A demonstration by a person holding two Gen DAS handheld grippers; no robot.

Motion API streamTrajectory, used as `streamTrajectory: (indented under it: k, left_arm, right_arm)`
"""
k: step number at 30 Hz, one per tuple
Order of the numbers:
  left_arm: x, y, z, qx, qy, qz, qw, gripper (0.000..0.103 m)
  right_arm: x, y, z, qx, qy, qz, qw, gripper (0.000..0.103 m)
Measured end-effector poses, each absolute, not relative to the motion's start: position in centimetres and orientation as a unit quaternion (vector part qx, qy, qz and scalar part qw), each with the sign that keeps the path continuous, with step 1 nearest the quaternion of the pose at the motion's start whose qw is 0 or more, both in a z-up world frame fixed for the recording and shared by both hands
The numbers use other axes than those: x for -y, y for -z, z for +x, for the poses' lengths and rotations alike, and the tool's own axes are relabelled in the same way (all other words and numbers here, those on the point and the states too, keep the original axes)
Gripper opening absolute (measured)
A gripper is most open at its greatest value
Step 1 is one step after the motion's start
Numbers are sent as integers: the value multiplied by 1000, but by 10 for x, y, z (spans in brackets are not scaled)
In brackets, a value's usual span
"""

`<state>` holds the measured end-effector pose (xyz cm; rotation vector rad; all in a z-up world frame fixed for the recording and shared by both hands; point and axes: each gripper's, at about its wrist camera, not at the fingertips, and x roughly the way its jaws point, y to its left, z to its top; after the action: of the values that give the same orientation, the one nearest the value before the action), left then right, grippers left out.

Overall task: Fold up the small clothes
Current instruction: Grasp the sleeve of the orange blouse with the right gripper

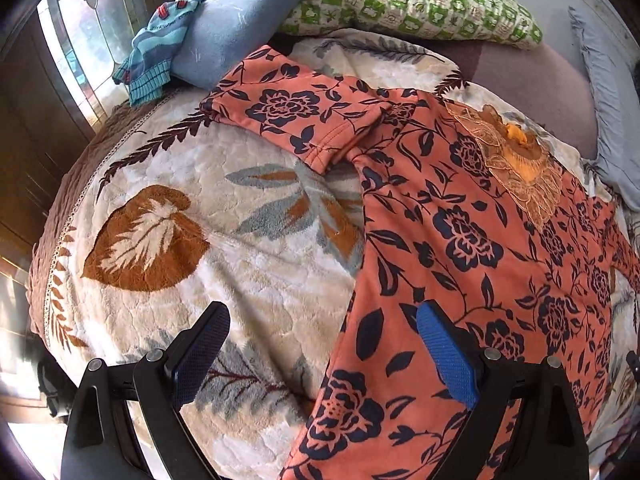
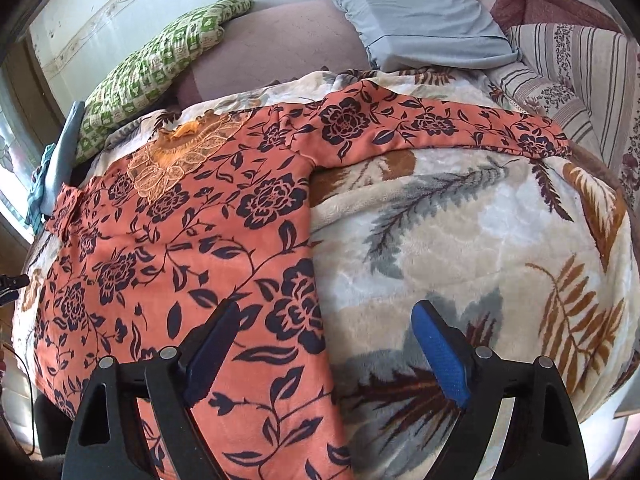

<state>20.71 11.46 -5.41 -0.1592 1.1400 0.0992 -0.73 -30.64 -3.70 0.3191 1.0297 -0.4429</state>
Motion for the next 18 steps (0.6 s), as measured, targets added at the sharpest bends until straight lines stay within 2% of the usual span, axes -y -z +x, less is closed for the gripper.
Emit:
streamTrajectory:
  k: [10,11,12,13,14,16,18]
  left_arm:
    - [-96,113,280,-592,-40,-113,797,94]
    - [-93,118,283,-598,-38,-110,793,92]
    - [-88,122,284,-604,-33,-106,789,84]
    - [-84,124,285,-607,-24,-101,788,68]
    - [-81,125,286,-609,-15,-95,787,61]
    - [-77,121,288,-596,-11,-88,798,52]
    - [-79,118,288,-573,-26,-86,815,51]
  right_arm:
    - [346,85,103,-506,201,195,816,88]
    - [349,94,111,-518,204,198,807,83]
    - [349,101,117,-524,197,204,803,62]
    - [349,107,121,-530,174,216,801,44]
    - [349,111,126,-539,158,224,796,5]
    - [347,103,127,-528,159,203,809,7]
    - [352,95,120,-505,174,200,821,6]
